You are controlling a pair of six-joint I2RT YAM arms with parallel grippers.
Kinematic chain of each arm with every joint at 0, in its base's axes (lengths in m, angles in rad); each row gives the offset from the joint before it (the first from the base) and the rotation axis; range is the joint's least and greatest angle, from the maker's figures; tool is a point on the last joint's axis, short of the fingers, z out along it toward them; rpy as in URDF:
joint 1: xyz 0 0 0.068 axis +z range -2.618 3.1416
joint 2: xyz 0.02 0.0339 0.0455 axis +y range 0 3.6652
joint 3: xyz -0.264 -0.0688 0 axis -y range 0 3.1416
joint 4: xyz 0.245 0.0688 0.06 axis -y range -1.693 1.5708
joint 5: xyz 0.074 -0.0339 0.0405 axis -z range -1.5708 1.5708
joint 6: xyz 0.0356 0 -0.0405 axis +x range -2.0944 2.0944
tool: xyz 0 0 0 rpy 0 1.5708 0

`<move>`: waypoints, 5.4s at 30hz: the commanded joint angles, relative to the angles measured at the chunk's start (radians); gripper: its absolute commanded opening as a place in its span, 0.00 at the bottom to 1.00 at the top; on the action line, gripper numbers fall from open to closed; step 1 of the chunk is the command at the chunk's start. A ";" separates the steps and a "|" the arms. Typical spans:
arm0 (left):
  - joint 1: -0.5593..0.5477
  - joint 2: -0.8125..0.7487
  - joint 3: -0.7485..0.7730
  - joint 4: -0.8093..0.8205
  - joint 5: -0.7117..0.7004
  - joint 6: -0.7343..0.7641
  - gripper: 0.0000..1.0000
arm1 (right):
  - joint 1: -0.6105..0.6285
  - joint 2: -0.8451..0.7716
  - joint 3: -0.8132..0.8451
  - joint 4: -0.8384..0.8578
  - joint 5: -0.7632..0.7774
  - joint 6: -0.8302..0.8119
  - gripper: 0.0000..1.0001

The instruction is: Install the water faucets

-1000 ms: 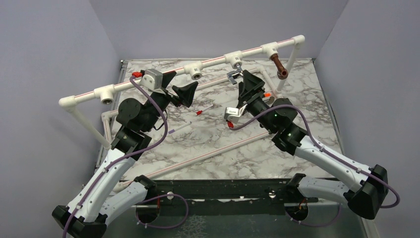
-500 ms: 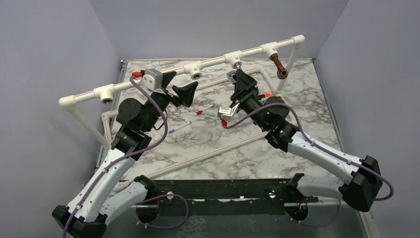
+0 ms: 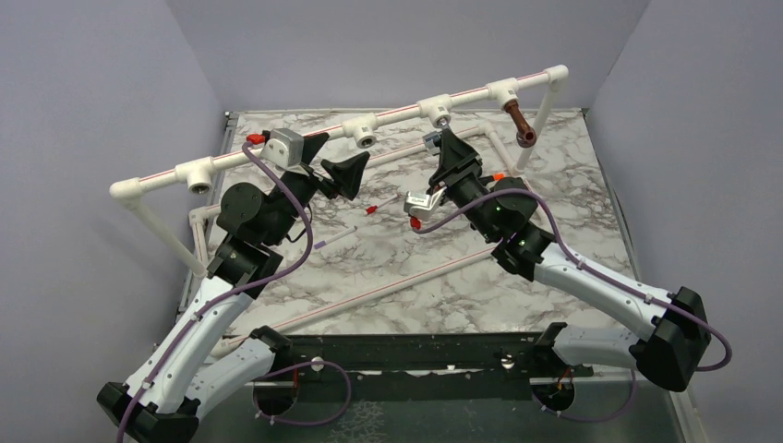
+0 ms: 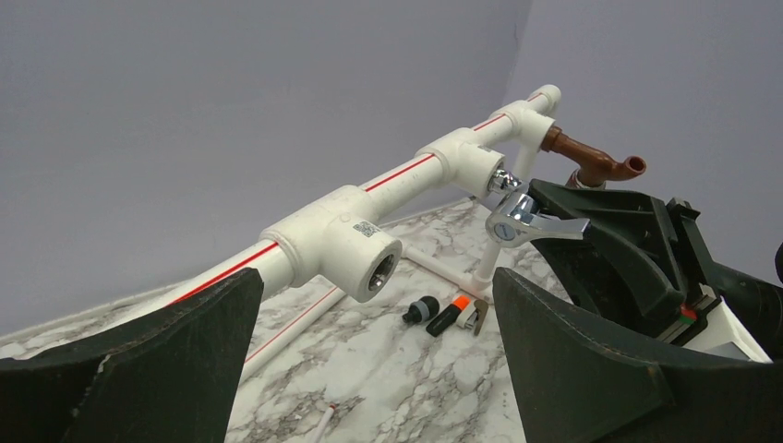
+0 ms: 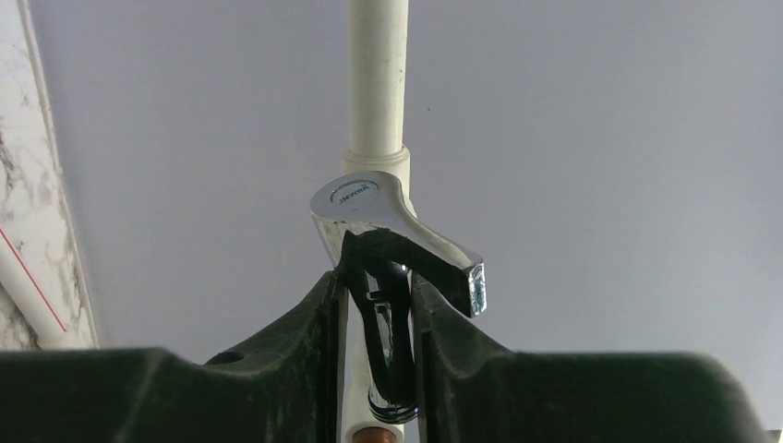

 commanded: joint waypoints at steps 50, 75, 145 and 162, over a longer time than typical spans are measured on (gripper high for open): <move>-0.006 -0.001 -0.011 0.025 0.005 -0.003 0.95 | 0.006 0.088 -0.093 0.515 0.419 2.331 0.01; -0.006 0.007 -0.011 0.025 0.000 -0.006 0.96 | 0.006 0.045 0.020 -0.086 0.416 3.122 0.03; -0.006 0.012 -0.011 0.022 0.000 -0.006 0.96 | 0.006 -0.287 0.125 -0.504 -0.110 0.343 0.80; -0.013 0.006 -0.012 0.027 0.001 -0.007 0.96 | 0.007 -0.109 0.019 -0.055 0.026 -0.064 0.67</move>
